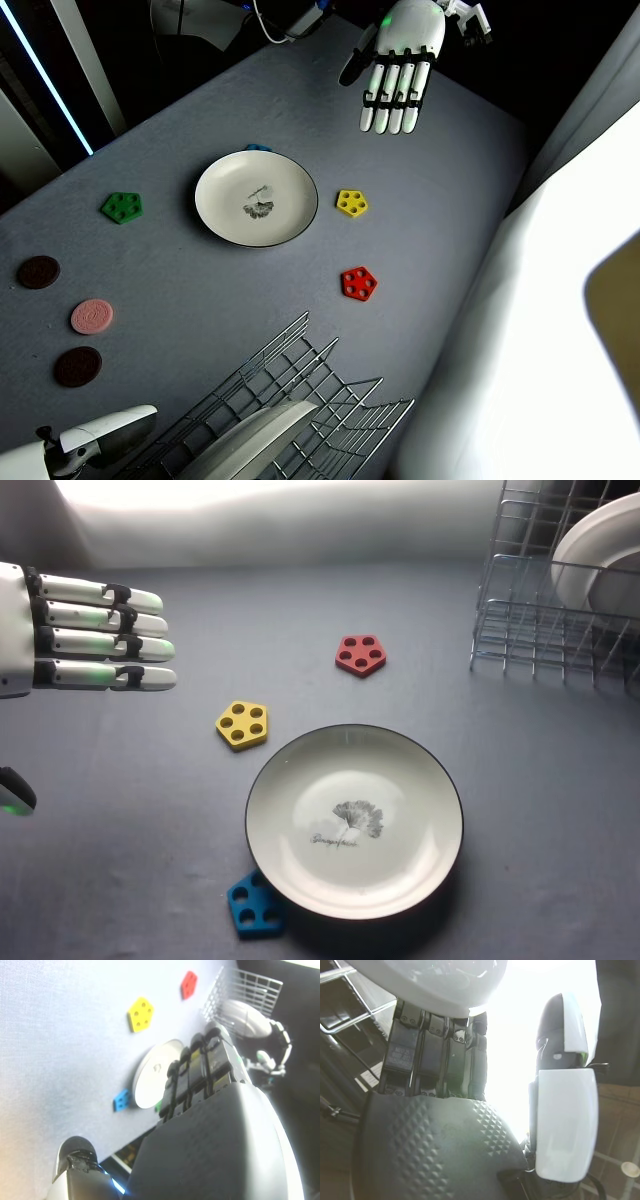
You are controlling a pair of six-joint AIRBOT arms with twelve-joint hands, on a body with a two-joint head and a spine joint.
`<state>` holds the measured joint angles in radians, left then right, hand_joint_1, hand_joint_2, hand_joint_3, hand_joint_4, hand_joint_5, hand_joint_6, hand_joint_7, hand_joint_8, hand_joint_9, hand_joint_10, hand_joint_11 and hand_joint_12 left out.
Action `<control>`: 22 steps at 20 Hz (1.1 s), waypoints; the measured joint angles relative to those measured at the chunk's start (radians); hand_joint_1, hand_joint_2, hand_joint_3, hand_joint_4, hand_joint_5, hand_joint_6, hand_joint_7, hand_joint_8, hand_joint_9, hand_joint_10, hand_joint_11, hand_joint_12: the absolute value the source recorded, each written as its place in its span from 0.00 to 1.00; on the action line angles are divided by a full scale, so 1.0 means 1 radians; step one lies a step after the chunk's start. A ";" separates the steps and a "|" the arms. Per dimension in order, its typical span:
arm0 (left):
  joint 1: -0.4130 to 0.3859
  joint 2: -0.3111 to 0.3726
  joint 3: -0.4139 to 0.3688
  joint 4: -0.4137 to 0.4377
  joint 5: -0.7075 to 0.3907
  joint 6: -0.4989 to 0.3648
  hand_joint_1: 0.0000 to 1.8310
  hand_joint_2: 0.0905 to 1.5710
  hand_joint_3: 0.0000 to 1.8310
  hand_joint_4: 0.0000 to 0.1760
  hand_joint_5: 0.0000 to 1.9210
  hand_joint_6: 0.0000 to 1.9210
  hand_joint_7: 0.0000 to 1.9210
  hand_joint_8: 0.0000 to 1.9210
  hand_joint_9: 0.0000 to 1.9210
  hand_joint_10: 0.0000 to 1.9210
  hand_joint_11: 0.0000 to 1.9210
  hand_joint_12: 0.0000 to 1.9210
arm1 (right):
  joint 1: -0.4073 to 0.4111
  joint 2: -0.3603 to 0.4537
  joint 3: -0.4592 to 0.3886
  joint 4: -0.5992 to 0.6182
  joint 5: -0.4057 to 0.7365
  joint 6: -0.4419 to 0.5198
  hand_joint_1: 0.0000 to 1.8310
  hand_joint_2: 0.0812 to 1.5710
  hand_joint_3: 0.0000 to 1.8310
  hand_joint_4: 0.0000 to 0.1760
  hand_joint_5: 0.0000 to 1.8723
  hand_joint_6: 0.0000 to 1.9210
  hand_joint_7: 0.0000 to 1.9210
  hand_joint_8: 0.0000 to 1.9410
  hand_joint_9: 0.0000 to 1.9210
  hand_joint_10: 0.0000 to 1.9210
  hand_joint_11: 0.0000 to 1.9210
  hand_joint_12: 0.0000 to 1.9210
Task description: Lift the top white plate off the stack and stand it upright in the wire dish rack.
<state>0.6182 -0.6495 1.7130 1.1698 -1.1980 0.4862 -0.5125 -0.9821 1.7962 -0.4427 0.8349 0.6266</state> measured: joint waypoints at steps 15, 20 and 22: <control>0.000 0.000 0.000 0.000 0.002 0.003 0.07 0.53 0.00 0.00 0.03 0.00 0.03 0.00 0.04 0.00 0.05 0.01 | 0.048 -0.003 0.061 -0.014 0.027 -0.114 0.57 0.54 0.00 0.00 0.34 0.00 0.36 0.00 0.37 0.00 0.43 0.01; 0.000 0.004 0.000 0.000 0.002 0.003 0.07 0.54 0.00 0.00 0.02 0.00 0.03 0.00 0.04 0.00 0.05 0.01 | 0.088 -0.003 0.068 -0.018 0.036 -0.135 0.55 0.54 0.00 0.02 0.32 0.00 0.33 0.00 0.35 0.00 0.38 0.00; 0.000 0.004 0.000 0.000 0.002 0.003 0.06 0.54 0.00 0.00 0.02 0.00 0.03 0.00 0.04 0.00 0.04 0.00 | 0.093 -0.003 0.074 -0.014 0.046 -0.142 0.52 0.55 0.00 0.22 0.28 0.00 0.30 0.00 0.32 0.00 0.35 0.00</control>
<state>0.6182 -0.6456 1.7130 1.1698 -1.1961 0.4896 -0.4191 -0.9852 1.8698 -0.4572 0.8806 0.4843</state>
